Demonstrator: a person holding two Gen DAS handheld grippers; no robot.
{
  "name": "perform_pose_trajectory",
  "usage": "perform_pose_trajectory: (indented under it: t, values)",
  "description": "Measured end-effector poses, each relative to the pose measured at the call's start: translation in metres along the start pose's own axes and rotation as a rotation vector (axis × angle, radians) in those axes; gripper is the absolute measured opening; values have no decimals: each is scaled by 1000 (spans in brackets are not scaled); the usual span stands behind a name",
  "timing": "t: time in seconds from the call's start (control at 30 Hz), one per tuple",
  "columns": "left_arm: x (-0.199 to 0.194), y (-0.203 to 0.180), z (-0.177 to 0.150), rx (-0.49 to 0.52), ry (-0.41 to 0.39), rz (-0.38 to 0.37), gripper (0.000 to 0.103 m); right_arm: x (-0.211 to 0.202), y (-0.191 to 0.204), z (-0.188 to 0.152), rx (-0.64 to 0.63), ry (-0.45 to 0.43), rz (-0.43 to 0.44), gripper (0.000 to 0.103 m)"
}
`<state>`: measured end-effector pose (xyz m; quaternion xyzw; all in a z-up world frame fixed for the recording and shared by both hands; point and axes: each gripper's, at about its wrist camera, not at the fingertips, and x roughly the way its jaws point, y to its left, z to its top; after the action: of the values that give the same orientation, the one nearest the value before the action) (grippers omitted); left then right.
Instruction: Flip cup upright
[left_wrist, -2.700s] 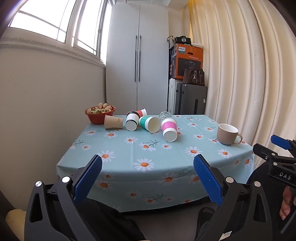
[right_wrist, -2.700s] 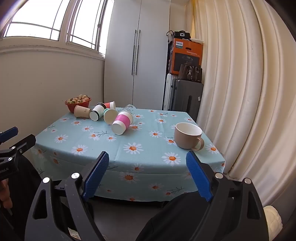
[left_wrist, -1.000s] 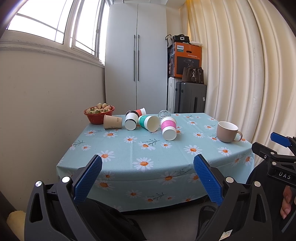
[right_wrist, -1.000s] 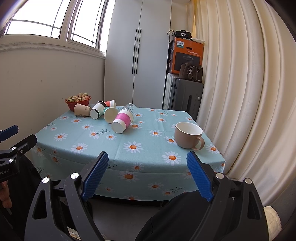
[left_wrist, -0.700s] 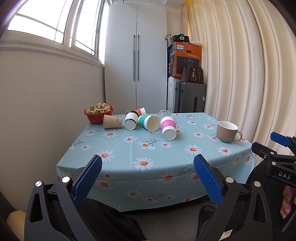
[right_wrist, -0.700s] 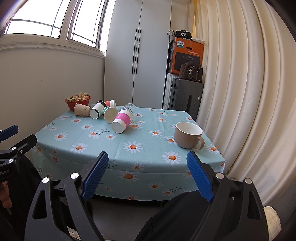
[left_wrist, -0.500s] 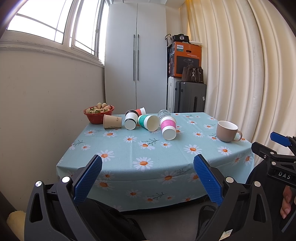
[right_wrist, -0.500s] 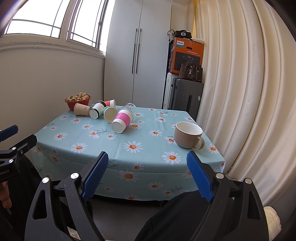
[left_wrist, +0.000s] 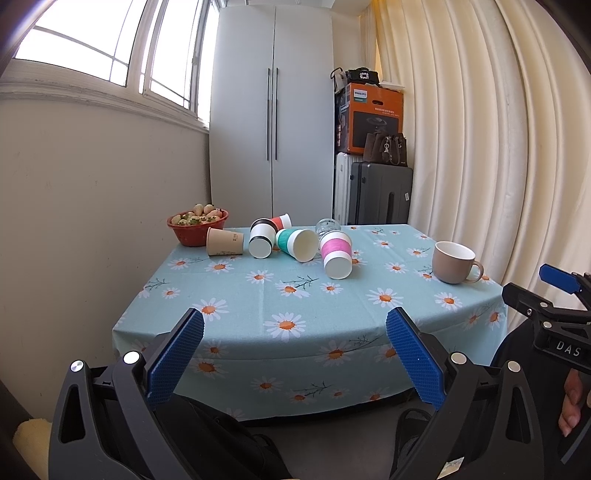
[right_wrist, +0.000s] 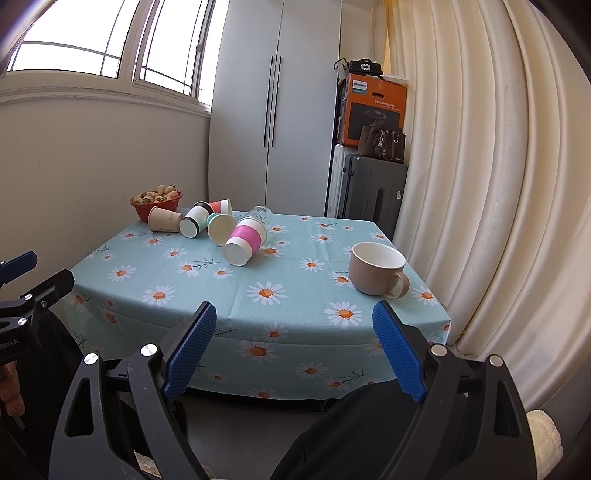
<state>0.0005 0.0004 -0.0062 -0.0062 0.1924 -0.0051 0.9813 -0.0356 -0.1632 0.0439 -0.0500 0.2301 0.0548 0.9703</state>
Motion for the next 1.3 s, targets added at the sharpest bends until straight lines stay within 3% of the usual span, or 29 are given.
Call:
perform_pose_trajectory:
  t: [0.3, 0.57, 0.7, 0.97, 1.3]
  values:
    - [18, 2, 14, -14, 55, -86, 97, 17, 14, 9, -38, 14, 54, 86]
    - [61, 9, 39, -25, 132, -105, 97, 52, 30, 38, -60, 50, 102, 86]
    - [94, 28, 58, -72, 170, -102, 97, 89, 27, 61, -31, 97, 123, 86]
    - [170, 46, 80, -72, 280, -123, 97, 191, 22, 96, 10, 225, 194, 86]
    - [261, 47, 95, -46, 380, -187, 97, 313, 30, 110, 105, 422, 313, 85]
